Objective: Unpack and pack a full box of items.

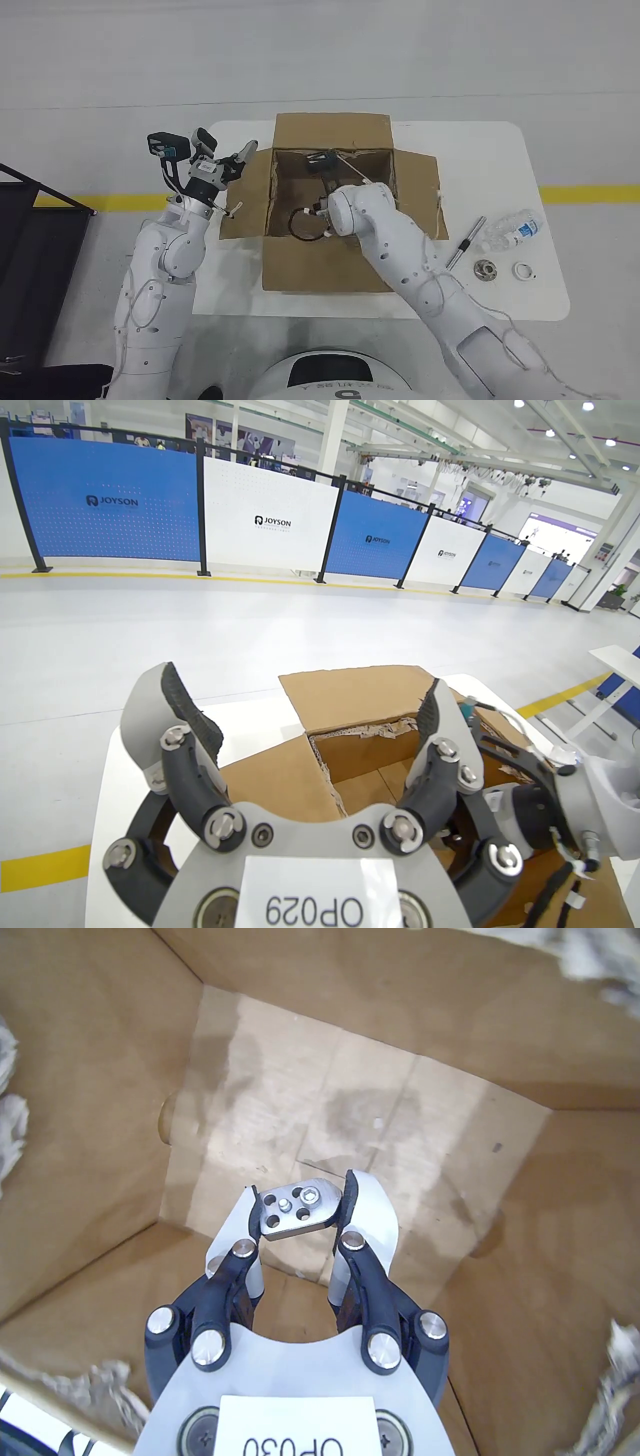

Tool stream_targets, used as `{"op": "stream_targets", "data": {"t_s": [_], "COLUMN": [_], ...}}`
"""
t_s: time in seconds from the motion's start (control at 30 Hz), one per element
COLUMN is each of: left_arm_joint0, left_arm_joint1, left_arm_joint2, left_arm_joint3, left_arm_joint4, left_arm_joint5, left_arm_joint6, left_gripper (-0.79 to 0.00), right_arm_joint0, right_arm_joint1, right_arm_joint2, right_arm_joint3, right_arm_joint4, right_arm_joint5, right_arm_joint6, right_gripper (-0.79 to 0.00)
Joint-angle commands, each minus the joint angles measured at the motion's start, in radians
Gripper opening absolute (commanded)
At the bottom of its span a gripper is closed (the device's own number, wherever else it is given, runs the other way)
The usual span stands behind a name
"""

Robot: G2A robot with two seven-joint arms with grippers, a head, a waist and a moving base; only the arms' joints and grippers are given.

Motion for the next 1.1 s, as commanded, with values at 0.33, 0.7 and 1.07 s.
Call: {"op": "stream_targets", "data": {"t_s": [0.33, 0.7, 1.07], "left_arm_joint0": [0.000, 0.000, 0.000], "left_arm_joint1": [0.000, 0.000, 0.000], "left_arm_joint2": [0.000, 0.000, 0.000], "left_arm_joint3": [0.000, 0.000, 0.000], "left_arm_joint4": [0.000, 0.000, 0.000], "left_arm_joint5": [0.000, 0.000, 0.000], "left_arm_joint6": [0.000, 0.000, 0.000], "left_gripper": [0.000, 0.000, 0.000], "right_arm_joint0": [-0.236, -0.729, -0.864], "right_arm_joint1": [0.041, 0.076, 0.082], "right_arm_joint2": [0.118, 0.428, 0.553], "right_arm_joint3": [-0.329, -0.786, -0.789], "right_arm_joint4": [-0.063, 0.061, 0.248], "right_arm_joint5": [-0.088, -0.023, -0.122], "right_arm_joint6": [-0.213, -0.776, -0.867], "right_gripper": [-0.785, -0.785, -0.785]}}
